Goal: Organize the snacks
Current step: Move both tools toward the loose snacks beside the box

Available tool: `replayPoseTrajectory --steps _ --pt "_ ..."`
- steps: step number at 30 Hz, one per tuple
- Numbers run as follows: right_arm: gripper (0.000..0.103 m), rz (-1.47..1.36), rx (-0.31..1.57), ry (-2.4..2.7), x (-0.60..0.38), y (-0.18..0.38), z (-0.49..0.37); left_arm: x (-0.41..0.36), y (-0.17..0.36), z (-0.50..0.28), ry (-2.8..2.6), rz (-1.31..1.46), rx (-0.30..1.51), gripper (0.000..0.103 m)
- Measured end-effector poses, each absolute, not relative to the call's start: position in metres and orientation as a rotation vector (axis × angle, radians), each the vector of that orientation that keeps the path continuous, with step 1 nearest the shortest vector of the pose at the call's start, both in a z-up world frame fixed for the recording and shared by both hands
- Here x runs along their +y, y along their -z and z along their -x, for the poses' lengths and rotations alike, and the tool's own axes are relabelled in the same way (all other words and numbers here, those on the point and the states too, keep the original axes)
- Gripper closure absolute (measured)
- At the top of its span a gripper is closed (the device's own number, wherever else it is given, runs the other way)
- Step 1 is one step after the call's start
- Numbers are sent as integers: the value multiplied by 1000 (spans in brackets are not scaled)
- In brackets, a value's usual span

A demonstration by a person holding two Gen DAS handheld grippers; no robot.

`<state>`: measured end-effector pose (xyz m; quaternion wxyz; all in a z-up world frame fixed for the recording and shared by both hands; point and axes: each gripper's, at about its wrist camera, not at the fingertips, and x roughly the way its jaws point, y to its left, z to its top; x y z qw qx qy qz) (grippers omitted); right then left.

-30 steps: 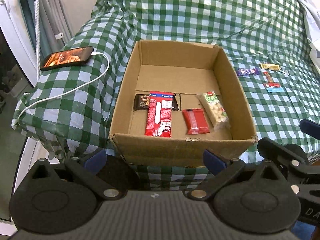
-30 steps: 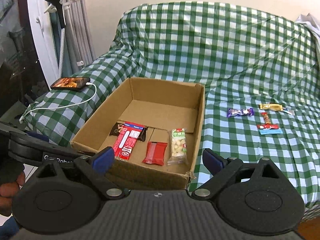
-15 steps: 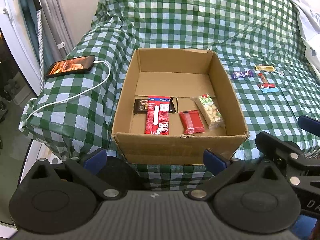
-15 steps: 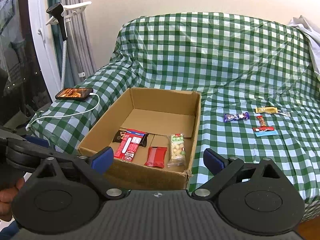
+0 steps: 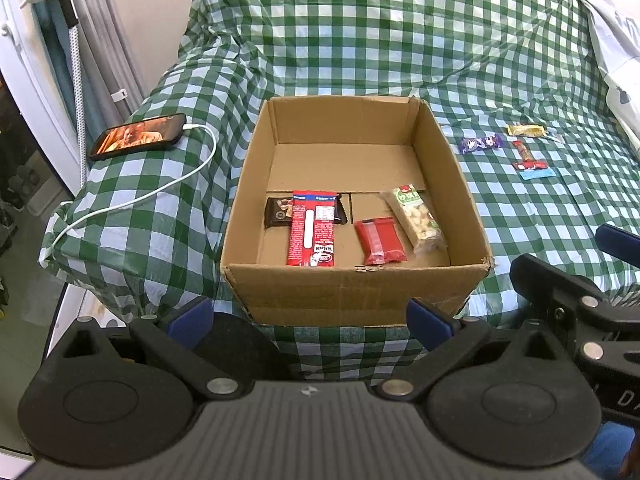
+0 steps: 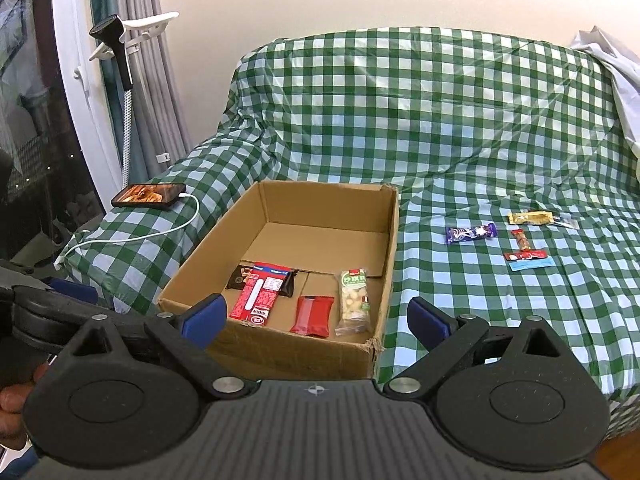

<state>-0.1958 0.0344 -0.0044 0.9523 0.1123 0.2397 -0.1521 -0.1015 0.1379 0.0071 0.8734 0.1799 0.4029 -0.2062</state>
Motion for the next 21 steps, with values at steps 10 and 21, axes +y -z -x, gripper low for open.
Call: replayPoseTrajectory --steps 10,21 --pt "5 -302 497 333 18 11 197 115 -4 100 446 -426 860 0" --pt "4 -417 495 433 -28 22 206 50 2 91 527 -475 924 0"
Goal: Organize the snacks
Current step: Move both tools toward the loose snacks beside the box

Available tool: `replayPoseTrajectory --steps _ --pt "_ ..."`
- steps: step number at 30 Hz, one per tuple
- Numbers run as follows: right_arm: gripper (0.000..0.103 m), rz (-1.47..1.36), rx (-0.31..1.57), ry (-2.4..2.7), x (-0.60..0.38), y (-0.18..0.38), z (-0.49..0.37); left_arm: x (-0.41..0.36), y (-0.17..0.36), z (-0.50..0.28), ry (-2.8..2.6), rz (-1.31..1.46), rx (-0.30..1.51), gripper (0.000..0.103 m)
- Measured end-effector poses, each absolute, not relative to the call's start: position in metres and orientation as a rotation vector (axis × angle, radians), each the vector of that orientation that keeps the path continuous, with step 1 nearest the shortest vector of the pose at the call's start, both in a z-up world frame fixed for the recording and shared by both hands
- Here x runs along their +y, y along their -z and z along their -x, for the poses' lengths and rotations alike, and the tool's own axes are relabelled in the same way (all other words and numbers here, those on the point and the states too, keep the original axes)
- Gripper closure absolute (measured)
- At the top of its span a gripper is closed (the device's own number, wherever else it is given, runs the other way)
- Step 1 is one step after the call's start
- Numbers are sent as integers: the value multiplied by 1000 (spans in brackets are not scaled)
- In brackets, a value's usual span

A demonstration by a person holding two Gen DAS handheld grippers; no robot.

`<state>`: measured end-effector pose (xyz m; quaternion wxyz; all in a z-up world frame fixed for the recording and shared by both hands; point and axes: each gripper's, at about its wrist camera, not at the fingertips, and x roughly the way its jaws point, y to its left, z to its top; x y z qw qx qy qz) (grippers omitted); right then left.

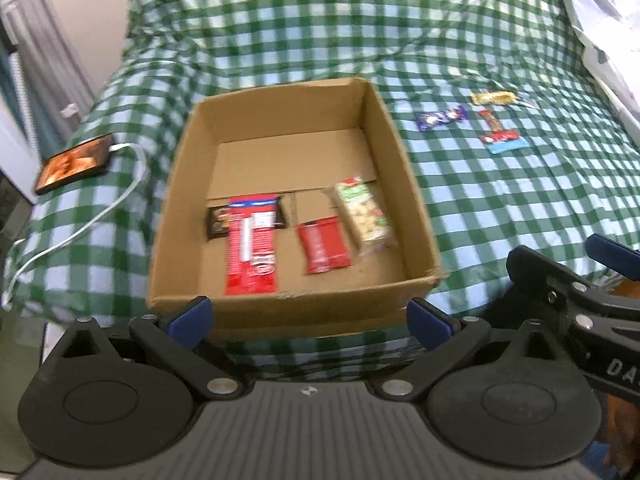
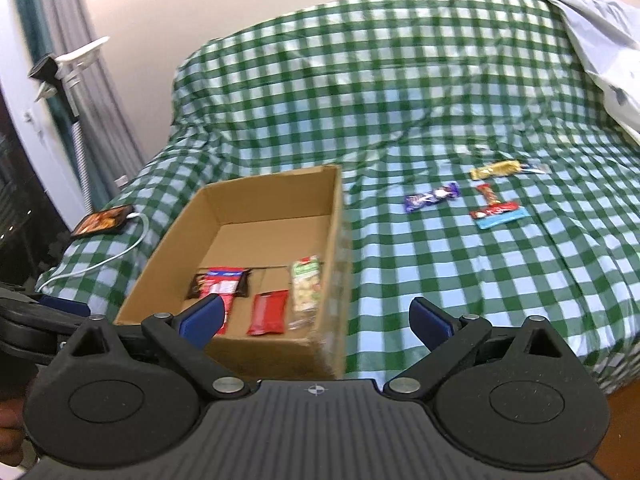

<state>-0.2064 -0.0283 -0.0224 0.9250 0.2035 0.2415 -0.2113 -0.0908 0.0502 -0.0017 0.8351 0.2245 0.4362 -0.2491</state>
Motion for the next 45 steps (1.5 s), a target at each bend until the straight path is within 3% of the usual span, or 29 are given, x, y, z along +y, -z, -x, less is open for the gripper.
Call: replayPoseTrajectory --steps 20,34,43,45 --pt "4 -518 486 746 -235 76 203 -163 33 6 614 -590 918 0" --pt "4 -355 599 691 -398 162 69 -353 162 -114 715 -751 884 0" --pt "0 -314 696 624 -454 226 -5 -392 225 -165 727 -745 961 0" --pt "1 -173 664 630 -443 236 -8 -389 226 -171 733 -706 981 0"
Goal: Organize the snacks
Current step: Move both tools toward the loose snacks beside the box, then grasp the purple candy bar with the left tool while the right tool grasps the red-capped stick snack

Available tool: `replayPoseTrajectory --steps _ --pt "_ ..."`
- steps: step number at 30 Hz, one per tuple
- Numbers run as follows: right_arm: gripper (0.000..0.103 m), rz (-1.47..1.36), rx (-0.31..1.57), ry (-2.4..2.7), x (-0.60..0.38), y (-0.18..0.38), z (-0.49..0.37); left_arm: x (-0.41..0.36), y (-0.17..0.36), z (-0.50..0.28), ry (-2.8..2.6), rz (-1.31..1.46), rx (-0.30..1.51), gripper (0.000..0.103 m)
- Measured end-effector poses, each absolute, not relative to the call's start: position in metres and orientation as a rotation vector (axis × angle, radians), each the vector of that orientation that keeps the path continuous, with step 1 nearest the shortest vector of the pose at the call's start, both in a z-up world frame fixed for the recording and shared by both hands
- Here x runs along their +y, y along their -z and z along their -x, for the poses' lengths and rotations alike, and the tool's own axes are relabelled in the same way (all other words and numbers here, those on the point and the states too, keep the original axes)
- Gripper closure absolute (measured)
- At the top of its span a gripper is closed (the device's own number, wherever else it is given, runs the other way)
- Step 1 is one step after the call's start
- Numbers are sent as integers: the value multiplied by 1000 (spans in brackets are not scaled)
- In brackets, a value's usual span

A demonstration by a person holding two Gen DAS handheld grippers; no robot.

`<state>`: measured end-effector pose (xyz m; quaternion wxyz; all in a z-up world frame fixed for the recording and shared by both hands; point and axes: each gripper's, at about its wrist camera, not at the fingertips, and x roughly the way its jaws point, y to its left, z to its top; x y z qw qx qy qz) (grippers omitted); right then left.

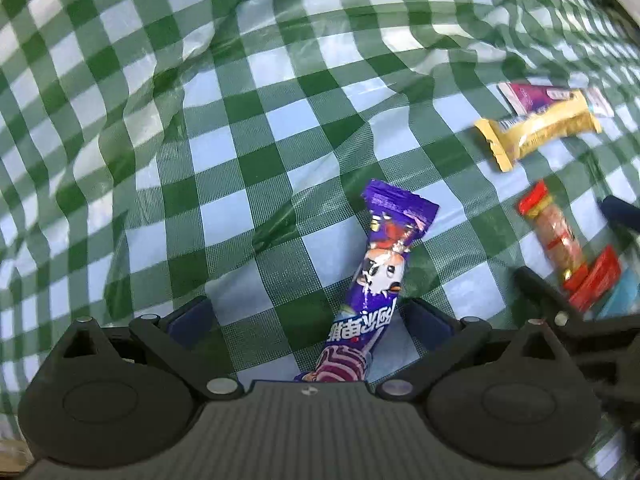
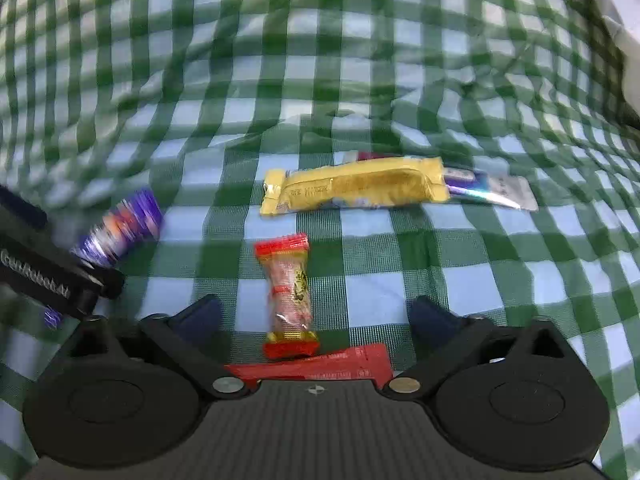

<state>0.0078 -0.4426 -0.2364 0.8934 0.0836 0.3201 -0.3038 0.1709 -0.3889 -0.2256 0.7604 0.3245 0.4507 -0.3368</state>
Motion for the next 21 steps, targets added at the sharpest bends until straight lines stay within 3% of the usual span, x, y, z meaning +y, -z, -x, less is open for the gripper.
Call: replayPoseTrajectory --steps 21 --pt "0 -181 617 628 -438 239 2 -376 224 -178 734 -642 1017 0"
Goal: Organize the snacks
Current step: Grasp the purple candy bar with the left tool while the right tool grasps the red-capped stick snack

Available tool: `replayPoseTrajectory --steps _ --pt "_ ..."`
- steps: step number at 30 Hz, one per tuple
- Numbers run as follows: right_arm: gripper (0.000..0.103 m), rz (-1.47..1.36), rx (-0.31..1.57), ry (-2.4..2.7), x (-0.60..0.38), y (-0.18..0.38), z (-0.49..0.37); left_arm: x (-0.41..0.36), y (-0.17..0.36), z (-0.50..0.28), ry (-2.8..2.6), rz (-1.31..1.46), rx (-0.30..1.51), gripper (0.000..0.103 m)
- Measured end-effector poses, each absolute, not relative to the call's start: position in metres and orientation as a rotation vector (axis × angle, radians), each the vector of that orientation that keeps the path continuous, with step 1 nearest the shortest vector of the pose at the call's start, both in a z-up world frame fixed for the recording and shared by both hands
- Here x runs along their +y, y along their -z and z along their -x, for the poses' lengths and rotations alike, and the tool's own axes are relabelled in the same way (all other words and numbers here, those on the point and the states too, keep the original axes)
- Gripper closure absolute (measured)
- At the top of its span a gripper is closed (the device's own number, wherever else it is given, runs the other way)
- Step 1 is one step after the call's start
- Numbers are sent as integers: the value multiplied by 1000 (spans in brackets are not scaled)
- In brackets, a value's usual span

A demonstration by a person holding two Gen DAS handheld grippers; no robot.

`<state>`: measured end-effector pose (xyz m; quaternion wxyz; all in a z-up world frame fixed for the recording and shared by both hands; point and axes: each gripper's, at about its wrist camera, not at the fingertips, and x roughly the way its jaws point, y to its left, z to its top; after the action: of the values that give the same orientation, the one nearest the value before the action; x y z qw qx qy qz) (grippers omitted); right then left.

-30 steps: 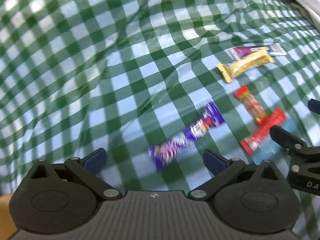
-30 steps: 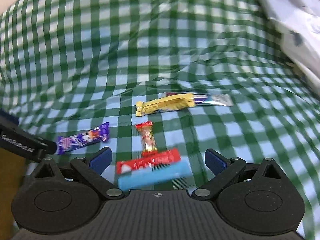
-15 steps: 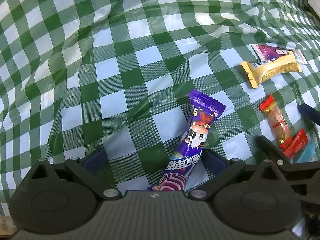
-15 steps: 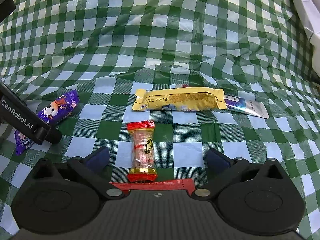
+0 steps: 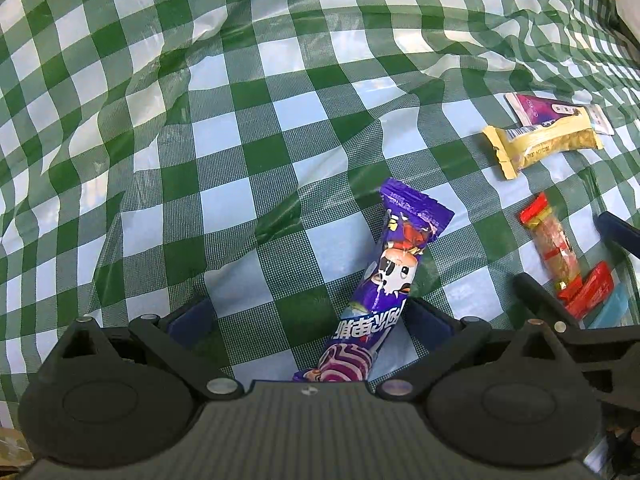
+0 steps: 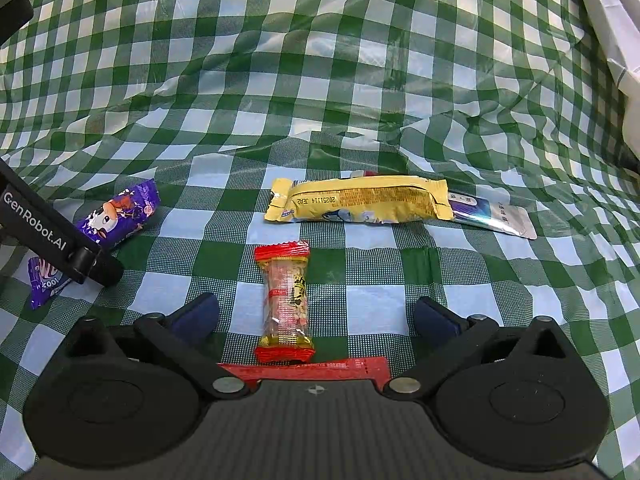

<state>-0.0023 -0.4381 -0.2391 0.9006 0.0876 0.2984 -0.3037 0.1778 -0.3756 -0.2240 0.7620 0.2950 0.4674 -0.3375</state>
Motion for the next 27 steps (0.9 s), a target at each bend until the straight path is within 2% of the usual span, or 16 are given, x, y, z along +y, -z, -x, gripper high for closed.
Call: replayPoseTrajectory --steps 14,16,17,18,19,20,27 --pt "1 -177 618 628 -437 240 3 -375 222 -178 718 -632 1025 0" --pt "3 -165 630 621 -436 238 2 -375 220 -177 675 -630 1043 2" --pt "9 -163 636 612 -435 235 3 -375 216 -176 669 -617 1058 15" --pt "36 -152 636 600 -432 232 3 -373 212 -175 690 -591 1073 43" --pt "70 -134 650 589 -430 231 1 -373 206 -172 701 -576 1077 59" --pt "81 -118 675 575 -426 230 -1 -373 202 -170 704 -581 1080 84" --pt "84 -167 664 605 -413 204 14 -340 155 -145 749 -515 1056 86"
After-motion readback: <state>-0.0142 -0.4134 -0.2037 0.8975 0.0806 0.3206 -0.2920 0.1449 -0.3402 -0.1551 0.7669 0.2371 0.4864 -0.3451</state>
